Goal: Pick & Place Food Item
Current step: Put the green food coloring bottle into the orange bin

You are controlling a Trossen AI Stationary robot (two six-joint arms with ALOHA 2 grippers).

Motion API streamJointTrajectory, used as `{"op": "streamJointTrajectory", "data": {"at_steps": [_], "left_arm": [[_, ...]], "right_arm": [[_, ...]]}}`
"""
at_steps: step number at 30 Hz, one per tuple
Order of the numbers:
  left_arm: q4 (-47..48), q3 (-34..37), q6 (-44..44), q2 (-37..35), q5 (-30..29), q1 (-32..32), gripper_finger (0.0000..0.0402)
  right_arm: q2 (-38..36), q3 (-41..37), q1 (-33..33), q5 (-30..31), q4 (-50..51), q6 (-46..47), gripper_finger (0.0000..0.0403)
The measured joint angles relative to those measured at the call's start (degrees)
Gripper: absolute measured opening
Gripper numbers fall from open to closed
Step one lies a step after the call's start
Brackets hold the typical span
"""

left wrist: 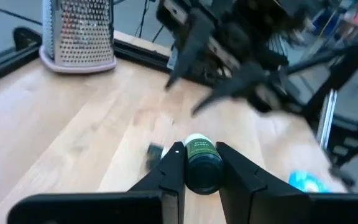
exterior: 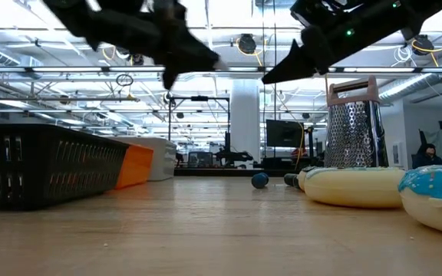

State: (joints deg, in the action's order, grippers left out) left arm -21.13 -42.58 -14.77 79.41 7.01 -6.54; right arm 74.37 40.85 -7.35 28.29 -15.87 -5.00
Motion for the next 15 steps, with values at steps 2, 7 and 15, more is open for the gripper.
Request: {"op": "streamJointTrajectory", "data": {"at_steps": [2, 7, 15], "left_arm": [[-0.5, 3.9, 1.8, -3.8, -1.9, 1.5, 0.006], [-2.9, 16.6, 3.0, -13.5, -8.3, 6.2, 0.006], [-2.9, 31.8, -7.0, -25.1, -19.5, 13.4, 0.006]], "right_arm": [[-0.8, 0.0, 0.0, 0.0, 0.5, 0.4, 0.015], [-1.4, -1.1, 0.0, 0.0, 0.1, 0.4, 0.0143], [-1.4, -3.6, 1.4, 0.1, -5.3, 0.3, 0.0138]]}}
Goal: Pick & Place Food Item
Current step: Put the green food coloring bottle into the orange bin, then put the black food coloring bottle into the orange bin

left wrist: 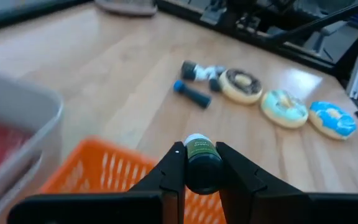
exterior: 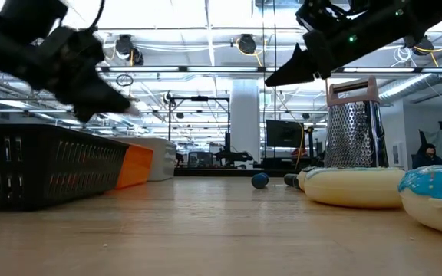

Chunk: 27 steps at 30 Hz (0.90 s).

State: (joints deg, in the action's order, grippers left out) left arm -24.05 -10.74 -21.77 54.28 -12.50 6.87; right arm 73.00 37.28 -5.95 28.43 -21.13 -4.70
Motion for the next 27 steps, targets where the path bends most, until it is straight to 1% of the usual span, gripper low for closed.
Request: {"op": "streamJointTrajectory", "data": {"at_steps": [2, 5, 12, 18, 21, 24, 27], "left_arm": [[0.0, 2.0, -1.4, -1.2, -1.3, 1.0, 0.006], [0.0, 3.7, -2.8, -1.5, -1.6, 1.5, 0.0063], [4.5, 3.9, -4.6, -1.4, -3.7, 1.5, 0.013], [4.5, 3.9, -7.6, -1.5, -5.5, 1.5, 0.0167], [4.2, 3.9, -8.4, -1.5, -5.6, 1.5, 0.0183], [3.8, 3.9, -8.9, -1.5, -5.6, 1.5, 0.0197], [2.6, 3.9, -9.1, -1.5, -5.6, 1.5, 0.0206]], "right_arm": [[0.0, -0.2, 0.0, 0.0, -1.0, -0.4, 0.0139], [0.0, -0.2, 0.0, 0.0, -0.9, -0.5, 0.0141], [0.0, -0.2, 0.0, 0.0, -0.9, -0.5, 0.0141], [0.0, -0.2, -0.1, -0.1, 0.2, -0.2, 0.0141], [0.0, -0.2, -0.1, -0.2, 3.1, 3.3, 0.0141], [0.0, -0.2, -0.2, -0.8, 10.0, 7.3, 0.0141], [0.0, -0.2, -0.1, -6.5, 17.7, 14.0, 0.0141]]}}
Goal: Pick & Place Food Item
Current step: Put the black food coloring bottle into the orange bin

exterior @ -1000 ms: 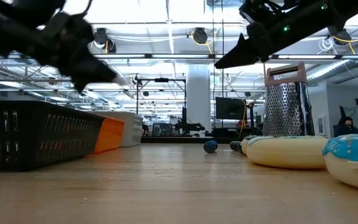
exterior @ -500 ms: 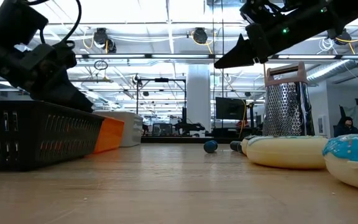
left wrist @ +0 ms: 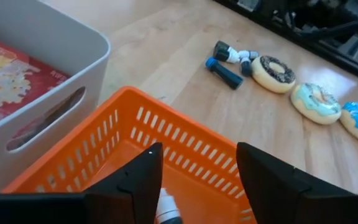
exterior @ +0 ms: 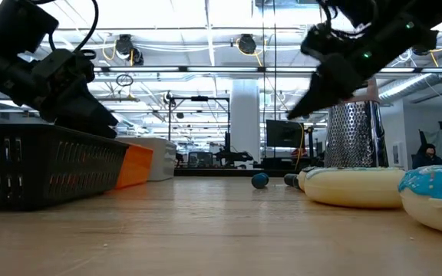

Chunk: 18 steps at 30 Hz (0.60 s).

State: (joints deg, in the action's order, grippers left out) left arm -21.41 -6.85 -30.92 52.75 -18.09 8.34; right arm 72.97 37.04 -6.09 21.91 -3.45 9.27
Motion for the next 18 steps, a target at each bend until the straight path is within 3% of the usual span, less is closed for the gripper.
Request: {"op": "streamJointTrajectory", "data": {"at_steps": [4, 8, 18], "left_arm": [[-0.5, 0.0, 0.3, 0.0, 0.0, 0.0, 0.0211], [-1.7, 0.0, 2.1, 0.0, 0.0, 0.0, 0.0211], [-4.1, 0.0, 5.6, 0.0, 0.0, 0.0, 0.0212]], "right_arm": [[0.0, 0.0, -0.8, -6.6, 10.0, 11.6, 0.0141], [0.6, 0.0, -3.5, -5.6, 16.9, 18.8, 0.0141], [5.8, 0.0, -6.8, -4.0, 18.1, 22.8, 0.0141]]}}
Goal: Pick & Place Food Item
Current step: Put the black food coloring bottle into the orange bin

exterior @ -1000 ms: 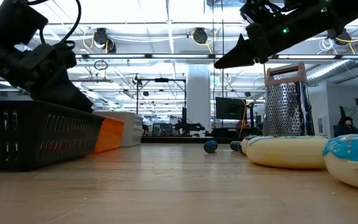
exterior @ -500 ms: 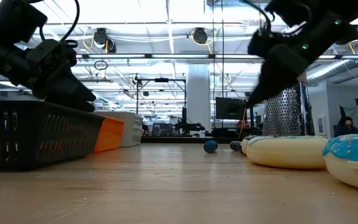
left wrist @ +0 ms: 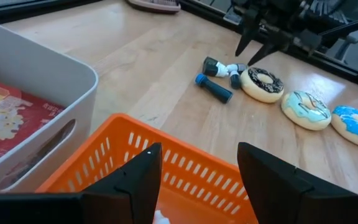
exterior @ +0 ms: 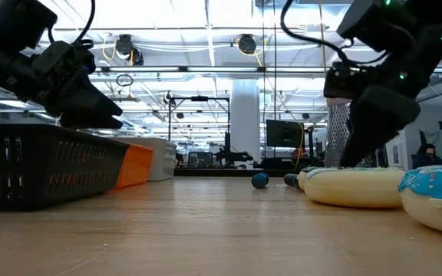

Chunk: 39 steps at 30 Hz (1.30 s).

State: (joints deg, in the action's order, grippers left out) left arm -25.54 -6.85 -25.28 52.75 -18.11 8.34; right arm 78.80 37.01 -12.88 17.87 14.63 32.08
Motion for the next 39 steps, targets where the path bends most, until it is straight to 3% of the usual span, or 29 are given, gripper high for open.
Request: {"op": "streamJointTrajectory", "data": {"at_steps": [10, 21, 27, 31, 39], "left_arm": [[-0.5, 0.0, 0.1, 0.0, -0.2, -0.1, 0.0212], [-1.4, 0.0, 0.9, 0.0, -0.3, -0.1, 0.0212], [-1.6, 0.0, 0.8, 0.0, -0.3, -0.1, 0.0212], [-4.5, 0.0, 0.1, 0.0, -0.4, -0.1, 0.0212], [-12.8, -0.2, -6.9, 0.1, -0.4, -2.8, 0.0212]], "right_arm": [[7.0, 0.2, 0.1, 0.2, -0.6, -0.2, 0.0139], [6.1, 0.0, 0.8, -0.2, -3.0, -4.5, 0.0056], [6.1, 0.0, 2.3, 1.9, -6.5, -8.5, 0.0063], [5.2, 0.0, 3.9, 3.3, -10.6, -13.8, 0.0064], [4.9, 0.0, 6.5, 2.9, -31.3, -33.0, 0.006]]}}
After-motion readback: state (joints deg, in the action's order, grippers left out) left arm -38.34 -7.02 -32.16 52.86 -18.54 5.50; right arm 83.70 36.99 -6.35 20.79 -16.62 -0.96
